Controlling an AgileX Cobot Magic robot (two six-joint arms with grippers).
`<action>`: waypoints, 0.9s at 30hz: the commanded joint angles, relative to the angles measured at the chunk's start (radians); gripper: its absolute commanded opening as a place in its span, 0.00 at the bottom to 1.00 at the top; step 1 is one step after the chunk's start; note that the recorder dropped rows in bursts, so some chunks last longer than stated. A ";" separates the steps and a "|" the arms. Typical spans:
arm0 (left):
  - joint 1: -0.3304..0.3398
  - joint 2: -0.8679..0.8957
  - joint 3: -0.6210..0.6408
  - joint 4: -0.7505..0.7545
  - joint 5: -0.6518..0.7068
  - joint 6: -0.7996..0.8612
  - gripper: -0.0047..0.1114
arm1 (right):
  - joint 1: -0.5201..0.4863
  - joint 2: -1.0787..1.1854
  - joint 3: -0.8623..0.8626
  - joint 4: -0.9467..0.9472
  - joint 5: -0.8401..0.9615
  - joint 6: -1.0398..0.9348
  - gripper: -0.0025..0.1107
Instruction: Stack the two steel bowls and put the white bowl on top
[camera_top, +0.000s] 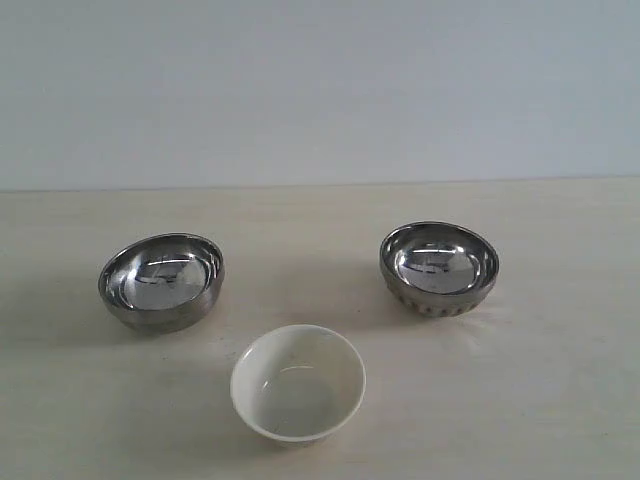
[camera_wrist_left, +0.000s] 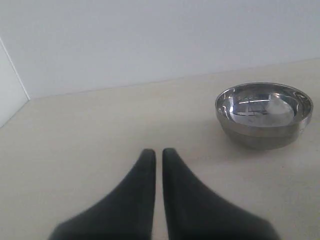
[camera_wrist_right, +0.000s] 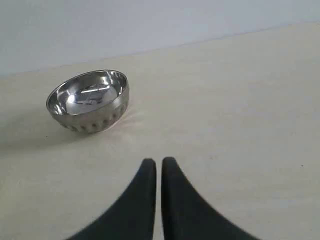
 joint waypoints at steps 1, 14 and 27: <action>0.000 -0.004 0.003 -0.007 -0.007 -0.010 0.07 | -0.002 -0.007 0.000 -0.014 -0.054 -0.035 0.02; 0.000 -0.004 0.003 -0.007 -0.007 -0.010 0.07 | -0.002 -0.007 0.000 0.164 -0.470 0.221 0.02; 0.000 -0.004 0.003 -0.007 -0.007 -0.010 0.07 | 0.001 -0.007 -0.049 -0.150 -0.694 0.647 0.02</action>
